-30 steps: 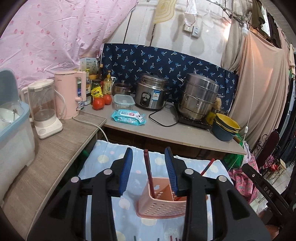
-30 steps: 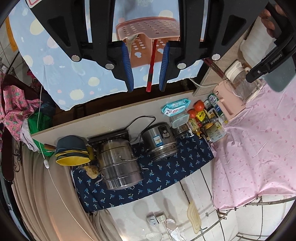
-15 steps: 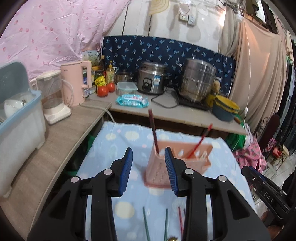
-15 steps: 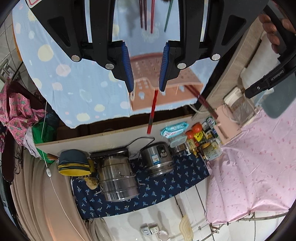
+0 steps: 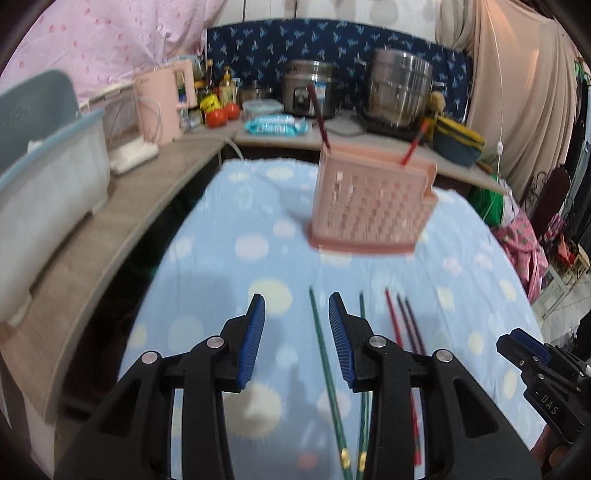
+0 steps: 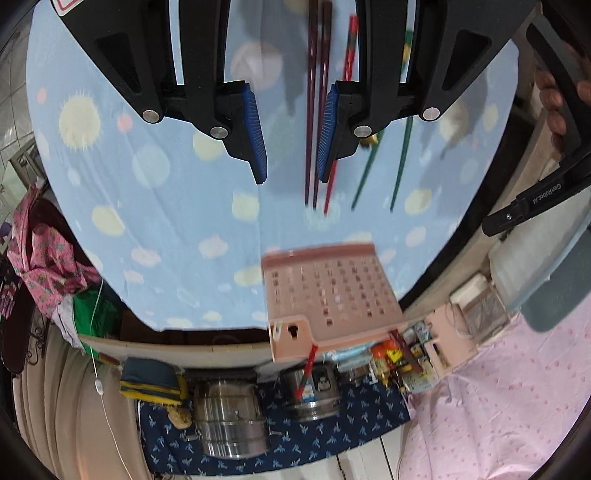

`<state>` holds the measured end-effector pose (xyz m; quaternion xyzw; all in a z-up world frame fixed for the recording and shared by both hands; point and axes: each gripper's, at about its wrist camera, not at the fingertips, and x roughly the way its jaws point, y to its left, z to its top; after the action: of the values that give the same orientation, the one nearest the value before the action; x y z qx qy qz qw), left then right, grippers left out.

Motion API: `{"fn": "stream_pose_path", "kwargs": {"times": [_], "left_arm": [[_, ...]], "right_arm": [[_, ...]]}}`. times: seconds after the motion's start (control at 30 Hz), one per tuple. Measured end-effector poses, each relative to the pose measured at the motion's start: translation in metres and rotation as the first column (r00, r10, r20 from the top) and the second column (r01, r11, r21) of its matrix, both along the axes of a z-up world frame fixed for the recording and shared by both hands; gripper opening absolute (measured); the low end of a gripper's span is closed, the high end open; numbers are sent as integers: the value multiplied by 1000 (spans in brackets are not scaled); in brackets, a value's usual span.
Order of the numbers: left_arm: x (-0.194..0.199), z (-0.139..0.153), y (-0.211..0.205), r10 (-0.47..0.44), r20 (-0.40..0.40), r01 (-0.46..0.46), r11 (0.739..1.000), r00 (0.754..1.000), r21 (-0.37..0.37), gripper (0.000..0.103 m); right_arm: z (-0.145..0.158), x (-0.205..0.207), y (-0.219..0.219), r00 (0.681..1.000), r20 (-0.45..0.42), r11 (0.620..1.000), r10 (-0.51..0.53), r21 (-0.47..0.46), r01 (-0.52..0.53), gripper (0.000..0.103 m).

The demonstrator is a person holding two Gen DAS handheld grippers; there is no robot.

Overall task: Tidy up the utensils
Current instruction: 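Move the left tool to a green chopstick while the right tool approaches a dark red chopstick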

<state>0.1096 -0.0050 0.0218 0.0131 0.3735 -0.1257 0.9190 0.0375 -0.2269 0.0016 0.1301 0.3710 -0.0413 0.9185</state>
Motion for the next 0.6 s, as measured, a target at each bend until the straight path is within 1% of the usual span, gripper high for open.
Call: {"fn": "stream_pose_path", "kwargs": {"times": [0.27, 0.5, 0.6], "left_arm": [[-33, -40, 7, 1, -93, 2, 999, 996, 33, 34], [-52, -61, 10, -2, -145, 9, 999, 989, 45, 34], [-58, -66, 10, -5, -159, 12, 999, 987, 46, 34]], "right_arm": [[-38, -38, 14, 995, -98, 1000, 27, 16, -26, 27], [-64, -58, 32, 984, -163, 998, 69, 23, -66, 23], [-70, -63, 38, 981, -174, 996, 85, 21, -83, 19]]}}
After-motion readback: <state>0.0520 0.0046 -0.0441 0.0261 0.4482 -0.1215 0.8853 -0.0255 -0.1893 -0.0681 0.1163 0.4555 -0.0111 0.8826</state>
